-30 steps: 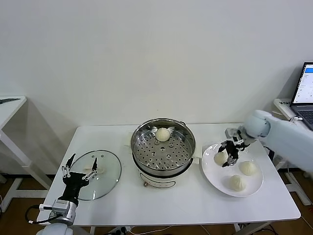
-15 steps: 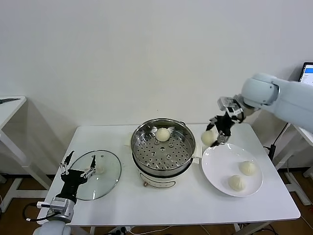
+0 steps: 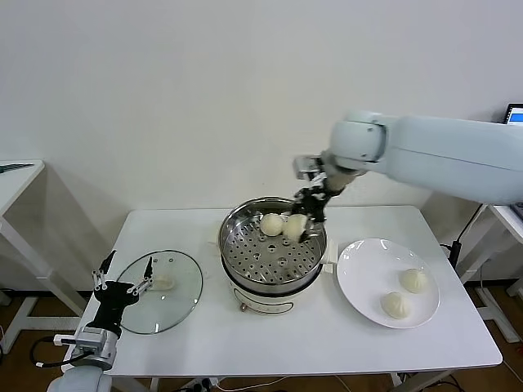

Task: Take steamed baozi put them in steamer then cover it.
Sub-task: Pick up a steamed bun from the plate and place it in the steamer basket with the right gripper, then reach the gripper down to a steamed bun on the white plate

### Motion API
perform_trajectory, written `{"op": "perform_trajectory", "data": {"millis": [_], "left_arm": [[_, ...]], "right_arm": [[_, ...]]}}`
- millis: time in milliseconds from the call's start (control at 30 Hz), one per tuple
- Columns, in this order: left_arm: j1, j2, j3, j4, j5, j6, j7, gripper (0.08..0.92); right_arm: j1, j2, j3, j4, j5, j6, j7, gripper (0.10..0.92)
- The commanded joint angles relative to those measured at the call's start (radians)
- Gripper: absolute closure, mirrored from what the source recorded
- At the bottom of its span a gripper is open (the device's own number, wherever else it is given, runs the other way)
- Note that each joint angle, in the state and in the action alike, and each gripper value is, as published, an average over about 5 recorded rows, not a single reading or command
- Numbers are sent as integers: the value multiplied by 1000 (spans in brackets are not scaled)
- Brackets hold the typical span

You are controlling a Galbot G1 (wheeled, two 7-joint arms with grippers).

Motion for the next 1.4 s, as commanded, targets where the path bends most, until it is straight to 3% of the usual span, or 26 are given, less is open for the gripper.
{"op": "perform_trajectory", "data": {"millis": [33, 333, 667, 800, 933, 1167, 1400], "left_arm": [[-1, -2, -18, 3, -4, 0, 2, 177], [1, -2, -27, -3, -17, 0, 5, 177], [-3, -1, -22, -4, -20, 1, 6, 177], [-1, -2, -25, -4, -20, 2, 5, 177], [3, -2, -21, -7, -19, 3, 3, 177], [16, -5, -11, -31, -13, 4, -1, 177], [24, -10, -5, -35, -5, 2, -2, 177]], "right_arm": [[-144, 255, 39, -220, -11, -30, 32, 321], [-257, 352, 79, -398, -73, -13, 5, 321], [-313, 370, 100, -436, -103, -8, -1, 317], [-293, 336, 103, -395, -97, -8, -11, 256], [-222, 231, 100, -296, -75, -11, -26, 207], [-1, -85, 64, -71, -44, 6, -118, 203], [87, -404, 0, 77, -170, 63, -217, 203]]}}
